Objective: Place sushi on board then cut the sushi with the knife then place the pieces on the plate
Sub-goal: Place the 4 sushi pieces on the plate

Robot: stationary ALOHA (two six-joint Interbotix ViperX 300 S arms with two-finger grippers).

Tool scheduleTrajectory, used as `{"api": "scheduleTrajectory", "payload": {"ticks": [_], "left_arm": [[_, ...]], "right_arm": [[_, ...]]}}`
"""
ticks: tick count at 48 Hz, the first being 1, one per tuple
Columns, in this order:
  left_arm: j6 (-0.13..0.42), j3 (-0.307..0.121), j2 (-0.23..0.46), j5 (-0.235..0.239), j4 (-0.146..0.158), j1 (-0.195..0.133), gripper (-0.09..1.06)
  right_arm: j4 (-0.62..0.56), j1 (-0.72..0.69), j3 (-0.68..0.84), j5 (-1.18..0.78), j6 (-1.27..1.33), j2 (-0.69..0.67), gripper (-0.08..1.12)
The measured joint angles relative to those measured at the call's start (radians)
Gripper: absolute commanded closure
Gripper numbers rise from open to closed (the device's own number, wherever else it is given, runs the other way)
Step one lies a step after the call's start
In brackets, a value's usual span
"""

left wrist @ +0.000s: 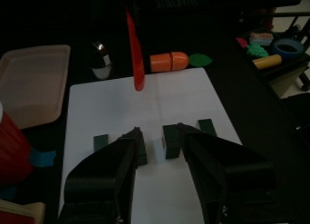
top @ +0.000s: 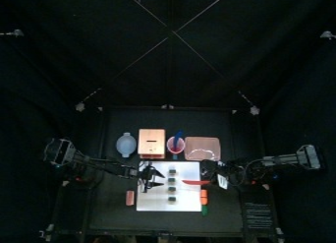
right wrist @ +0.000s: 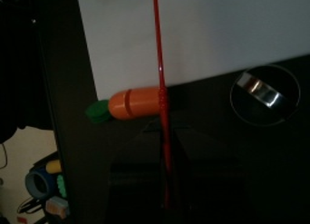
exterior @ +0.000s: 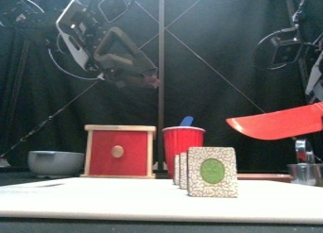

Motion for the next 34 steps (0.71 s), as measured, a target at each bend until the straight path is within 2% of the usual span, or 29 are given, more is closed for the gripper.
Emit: {"api": "scheduleTrajectory", "payload": {"ticks": [9,22,34], "left_arm": [[0.0,0.0,0.003,-0.002,0.0,0.002,0.21],[0.0,0.0,0.011,-0.002,0.002,0.002,0.21],[0.0,0.006,0.011,-0.002,0.0,0.006,0.21]], "right_arm": [[0.009,-0.057,0.028,0.052,0.002,-0.025,0.63],[0.008,-0.121,0.046,0.084,0.002,-0.041,0.37],[0.0,-0.124,0.04,0.112,0.0,-0.081,0.32]]}}
